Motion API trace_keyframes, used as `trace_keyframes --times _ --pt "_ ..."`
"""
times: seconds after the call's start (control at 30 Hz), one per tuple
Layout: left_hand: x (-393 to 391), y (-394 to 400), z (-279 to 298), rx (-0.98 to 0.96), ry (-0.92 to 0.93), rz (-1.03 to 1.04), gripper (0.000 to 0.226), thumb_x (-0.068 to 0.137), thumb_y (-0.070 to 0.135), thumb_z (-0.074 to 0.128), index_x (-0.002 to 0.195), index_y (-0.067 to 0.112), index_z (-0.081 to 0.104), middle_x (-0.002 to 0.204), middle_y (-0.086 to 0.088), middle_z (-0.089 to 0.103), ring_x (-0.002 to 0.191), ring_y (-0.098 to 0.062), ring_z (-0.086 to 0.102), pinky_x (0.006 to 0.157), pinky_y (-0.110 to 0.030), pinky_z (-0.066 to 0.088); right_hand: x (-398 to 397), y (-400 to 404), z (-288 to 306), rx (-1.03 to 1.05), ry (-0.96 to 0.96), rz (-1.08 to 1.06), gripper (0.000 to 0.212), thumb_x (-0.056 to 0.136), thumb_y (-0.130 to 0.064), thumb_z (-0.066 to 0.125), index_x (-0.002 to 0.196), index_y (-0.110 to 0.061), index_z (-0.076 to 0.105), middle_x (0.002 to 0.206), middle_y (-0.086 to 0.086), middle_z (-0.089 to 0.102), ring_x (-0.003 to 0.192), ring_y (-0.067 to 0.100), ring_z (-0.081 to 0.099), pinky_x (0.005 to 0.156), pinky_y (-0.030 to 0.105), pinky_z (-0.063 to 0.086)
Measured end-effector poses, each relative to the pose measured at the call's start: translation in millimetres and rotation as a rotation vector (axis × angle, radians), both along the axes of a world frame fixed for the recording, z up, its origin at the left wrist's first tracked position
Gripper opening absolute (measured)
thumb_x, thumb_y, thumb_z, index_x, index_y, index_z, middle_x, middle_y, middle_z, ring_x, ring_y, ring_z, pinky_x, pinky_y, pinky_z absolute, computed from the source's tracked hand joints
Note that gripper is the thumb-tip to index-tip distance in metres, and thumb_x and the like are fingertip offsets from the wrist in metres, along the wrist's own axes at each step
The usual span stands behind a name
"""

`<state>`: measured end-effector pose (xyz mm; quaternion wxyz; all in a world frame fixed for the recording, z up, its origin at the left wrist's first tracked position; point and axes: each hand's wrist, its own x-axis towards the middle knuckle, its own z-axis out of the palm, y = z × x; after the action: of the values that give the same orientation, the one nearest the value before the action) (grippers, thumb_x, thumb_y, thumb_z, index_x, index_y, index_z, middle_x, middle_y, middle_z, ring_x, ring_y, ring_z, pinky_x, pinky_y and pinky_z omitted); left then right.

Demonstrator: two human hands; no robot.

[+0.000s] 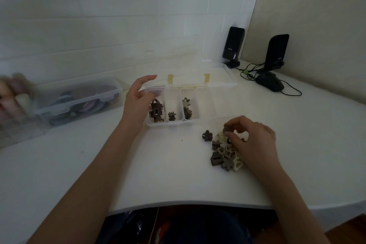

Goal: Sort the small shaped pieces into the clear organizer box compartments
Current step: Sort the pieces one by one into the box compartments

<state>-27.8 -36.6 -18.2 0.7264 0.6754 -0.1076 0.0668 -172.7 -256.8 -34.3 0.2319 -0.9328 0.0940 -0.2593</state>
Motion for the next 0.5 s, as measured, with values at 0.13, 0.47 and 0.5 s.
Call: trace_keyframes --times 0.13,0.47,0.5 --pt "1.8 0.9 -1.7 -0.004 -0.004 -0.006 0.043 0.084 0.0 0.057 0.112 0.032 0.063 0.082 -0.003 0.063 0.075 -0.014 0.052 0.06 -0.022 0.044 -0.5 0.6 1.1 0.094 -0.068 0.043 0.019 0.076 -0.023 0.072 0.081 -0.036 0.059 0.079 -0.022 0.064 0.079 0.002 0.057 0.092 0.05 0.042" --pt "4.2 2.0 -4.1 -0.003 -0.027 -0.033 0.046 0.083 0.0 0.058 0.108 0.038 0.065 0.089 -0.01 0.066 0.08 -0.024 0.053 0.072 -0.038 0.045 15.3 13.5 24.9 -0.056 -0.281 0.113 0.012 0.081 -0.023 0.069 0.09 -0.03 0.066 0.084 -0.024 0.061 0.082 0.009 0.054 0.085 0.034 0.036" --pt "4.7 2.1 -4.2 -0.005 -0.025 -0.032 0.046 0.082 0.0 0.058 0.107 0.038 0.065 0.089 -0.009 0.067 0.08 -0.025 0.054 0.073 -0.039 0.045 20.2 15.6 29.6 -0.088 -0.268 0.116 0.012 0.082 -0.024 0.068 0.091 -0.03 0.064 0.082 -0.023 0.06 0.079 0.008 0.052 0.082 0.031 0.031"
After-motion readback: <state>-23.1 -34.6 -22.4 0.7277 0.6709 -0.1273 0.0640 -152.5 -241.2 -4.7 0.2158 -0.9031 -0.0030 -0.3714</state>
